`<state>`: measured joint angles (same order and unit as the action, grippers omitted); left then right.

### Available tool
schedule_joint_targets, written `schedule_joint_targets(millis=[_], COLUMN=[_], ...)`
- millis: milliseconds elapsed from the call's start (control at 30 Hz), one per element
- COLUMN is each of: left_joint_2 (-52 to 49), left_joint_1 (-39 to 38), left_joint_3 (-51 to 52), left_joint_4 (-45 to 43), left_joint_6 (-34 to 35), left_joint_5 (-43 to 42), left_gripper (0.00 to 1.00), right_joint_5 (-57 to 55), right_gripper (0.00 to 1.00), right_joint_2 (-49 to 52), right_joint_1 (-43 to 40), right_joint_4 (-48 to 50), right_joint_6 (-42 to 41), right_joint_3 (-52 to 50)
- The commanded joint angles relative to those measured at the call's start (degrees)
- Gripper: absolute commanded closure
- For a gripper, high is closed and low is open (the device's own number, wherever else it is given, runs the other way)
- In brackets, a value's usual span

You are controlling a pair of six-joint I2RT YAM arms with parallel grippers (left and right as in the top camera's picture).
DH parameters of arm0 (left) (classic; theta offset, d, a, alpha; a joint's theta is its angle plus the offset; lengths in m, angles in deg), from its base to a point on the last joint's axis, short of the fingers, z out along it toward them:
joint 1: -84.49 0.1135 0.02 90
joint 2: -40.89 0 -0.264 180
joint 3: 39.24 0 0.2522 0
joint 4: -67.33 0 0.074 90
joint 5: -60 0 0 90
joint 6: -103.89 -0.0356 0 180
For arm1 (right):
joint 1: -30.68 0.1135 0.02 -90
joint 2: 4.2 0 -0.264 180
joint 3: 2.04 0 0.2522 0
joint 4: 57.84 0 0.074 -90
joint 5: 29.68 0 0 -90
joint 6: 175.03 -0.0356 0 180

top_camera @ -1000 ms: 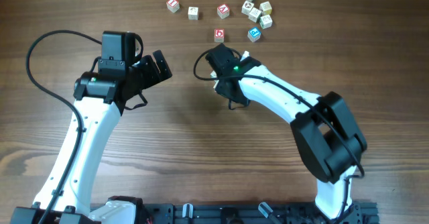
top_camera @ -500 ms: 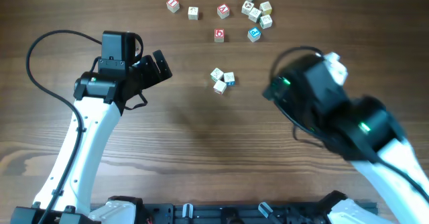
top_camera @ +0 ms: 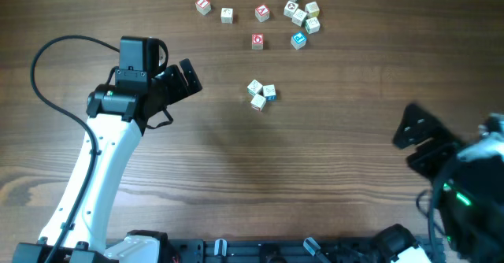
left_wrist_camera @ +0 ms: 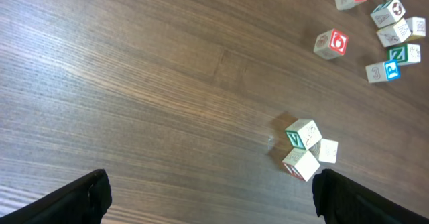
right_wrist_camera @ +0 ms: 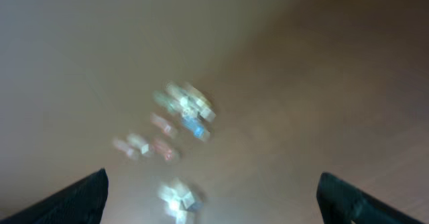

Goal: Form a circle

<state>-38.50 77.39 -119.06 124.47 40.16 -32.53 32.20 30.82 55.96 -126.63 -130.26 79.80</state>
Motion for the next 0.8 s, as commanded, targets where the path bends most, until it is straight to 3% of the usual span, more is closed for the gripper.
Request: schedule_joint_targets(millis=[0, 133, 200, 267, 533, 633, 767], left_joint_2=[-0.3, -0.3, -0.3, -0.3, -0.3, -0.3, -0.3], left_joint_1=[0.3, 0.3, 0.3, 0.3, 0.3, 0.3, 0.3], left_joint_3=[-0.4, -0.4, -0.4, -0.4, -0.4, -0.4, -0.4], left_joint_4=[-0.1, -0.1, -0.1, -0.1, -0.1, -0.1, -0.1], left_joint_6=[0.3, 0.3, 0.3, 0.3, 0.3, 0.3, 0.3], left_joint_5=[-0.5, -0.5, -0.5, -0.5, -0.5, -0.5, -0.5], left_gripper=[0.0, 0.0, 0.0, 0.0, 0.0, 0.0, 0.0], right_joint_5=[21.1, 41.0, 42.3, 39.9, 34.6, 34.5, 35.4], right_gripper=[0.0, 0.0, 0.0, 0.0, 0.0, 0.01, 0.0], right_joint_2=[-12.4, -24.5, -30.4, -35.0, -34.9, -34.9, -34.9], right_joint_1=[-13.4, -28.5, -32.2, -32.4, -32.4, -32.2, -31.6], right_joint_4=[21.5, 47.1, 55.2, 57.8, 61.5, 56.6, 55.4], right_joint_6=[26.8, 25.4, 21.4, 20.9, 21.2, 21.5, 29.0], right_joint_3=[-17.8, -40.3, -49.8, -55.7, -66.9, -67.8, -67.8])
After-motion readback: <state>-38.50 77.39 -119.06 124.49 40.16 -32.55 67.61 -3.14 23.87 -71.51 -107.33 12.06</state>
